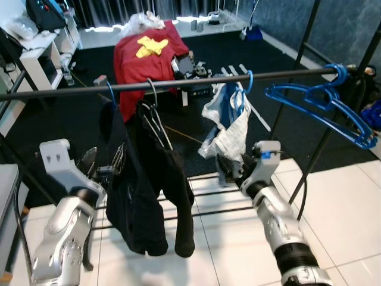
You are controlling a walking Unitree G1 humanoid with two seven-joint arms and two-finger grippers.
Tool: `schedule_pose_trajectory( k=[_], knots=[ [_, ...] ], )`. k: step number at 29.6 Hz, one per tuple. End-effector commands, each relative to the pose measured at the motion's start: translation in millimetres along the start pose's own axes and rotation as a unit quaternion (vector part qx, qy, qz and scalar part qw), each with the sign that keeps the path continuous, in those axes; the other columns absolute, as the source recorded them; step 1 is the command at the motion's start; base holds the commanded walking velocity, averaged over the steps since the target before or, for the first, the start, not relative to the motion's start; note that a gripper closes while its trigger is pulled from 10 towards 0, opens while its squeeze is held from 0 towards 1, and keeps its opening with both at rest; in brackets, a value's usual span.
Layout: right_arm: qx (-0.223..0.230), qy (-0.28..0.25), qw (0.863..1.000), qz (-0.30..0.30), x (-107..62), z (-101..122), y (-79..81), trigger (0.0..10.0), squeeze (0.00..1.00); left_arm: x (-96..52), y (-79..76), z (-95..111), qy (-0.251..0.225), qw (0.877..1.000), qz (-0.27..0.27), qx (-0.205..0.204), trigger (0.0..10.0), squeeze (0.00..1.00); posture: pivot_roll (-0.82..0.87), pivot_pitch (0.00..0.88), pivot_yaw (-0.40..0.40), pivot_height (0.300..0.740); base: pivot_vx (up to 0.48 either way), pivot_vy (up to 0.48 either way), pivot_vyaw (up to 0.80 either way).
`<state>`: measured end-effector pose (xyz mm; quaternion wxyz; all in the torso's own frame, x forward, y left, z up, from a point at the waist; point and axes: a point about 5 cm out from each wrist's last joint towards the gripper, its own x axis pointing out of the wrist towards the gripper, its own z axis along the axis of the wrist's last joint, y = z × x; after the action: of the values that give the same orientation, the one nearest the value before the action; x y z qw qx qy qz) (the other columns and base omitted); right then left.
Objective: Hang hanger
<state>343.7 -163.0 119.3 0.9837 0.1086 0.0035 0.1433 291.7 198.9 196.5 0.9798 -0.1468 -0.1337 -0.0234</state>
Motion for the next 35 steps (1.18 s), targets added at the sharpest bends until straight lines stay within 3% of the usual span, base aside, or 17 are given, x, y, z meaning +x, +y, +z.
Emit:
schedule_pose_trajectory(
  k=[1, 5, 8, 10, 15, 18, 24, 32, 35],
  knots=[
    [0.009, 0.01, 1.0, 0.002, 0.7, -3, 0.7, 10.0, 0.0, 5.4, 3.7, -3, 0.011, 0.999, 0.021, 0.022, 10.0, 0.0, -0.07, 0.087, 0.046, 0.74, 0.0, 0.0, 0.0],
    [0.015, 0.011, 1.0, 0.008, 1.3, -5, 2.6, 10.0, 0.0, 16.1, -9.9, -17, 0.04, 0.997, 0.017, 0.056, 10.0, 0.0, -0.08, 0.081, 0.042, 0.74, 0.0, 0.0, 0.0],
    [0.026, 0.009, 1.0, 0.012, -2.3, -5, 7.3, 10.0, 0.0, 17.9, -41.9, -66, 0.138, 0.987, 0.012, 0.075, 10.0, 0.0, -0.09, 0.08, 0.044, 0.74, 0.0, 0.0, 0.0],
    [0.031, 0.008, 0.999, 0.013, -6.5, -4, 10.8, 10.0, 0.0, 14.8, -53.0, -88, 0.186, 0.977, 0.023, 0.099, 10.0, 0.0, -0.1, 0.078, 0.048, 0.74, 0.0, 0.0, 0.0],
    [0.033, 0.009, 0.999, 0.014, -7.9, -3, 12.1, 10.0, 0.0, 13.7, -56.3, -98, 0.205, 0.97, 0.034, 0.123, 10.0, 0.0, -0.1, 0.078, 0.048, 0.74, 0.0, 0.0, 0.0],
    [0.035, 0.006, 0.999, 0.016, -8.1, -3, 14.2, 10.0, 0.0, 12.7, -60.1, -115, 0.23, 0.962, 0.071, 0.131, 10.0, 0.0, -0.11, 0.079, 0.058, 0.74, 0.0, 0.0, 0.0],
    [0.041, 0.003, 0.999, 0.017, -8.9, -3, 15.0, 10.0, 0.0, 16.2, -56.0, -116, 0.224, 0.959, 0.1, 0.14, 10.0, 0.0, -0.12, 0.078, 0.061, 0.74, 0.0, 0.0, 0.0],
    [0.052, 0.009, 0.998, 0.019, -12.2, -4, 17.7, 10.0, 0.0, 28.9, -26.7, -102, 0.201, 0.952, 0.157, 0.168, 10.0, 0.0, -0.11, 0.071, 0.06, 0.74, 0.0, 0.0, 0.0],
    [0.052, 0.009, 0.998, 0.019, -12.5, -4, 17.8, 10.0, 0.0, 31.8, -22.4, -98, 0.193, 0.952, 0.161, 0.172, 10.0, 0.0, -0.11, 0.07, 0.06, 0.74, 0.0, 0.0, 0.0]
  ],
)
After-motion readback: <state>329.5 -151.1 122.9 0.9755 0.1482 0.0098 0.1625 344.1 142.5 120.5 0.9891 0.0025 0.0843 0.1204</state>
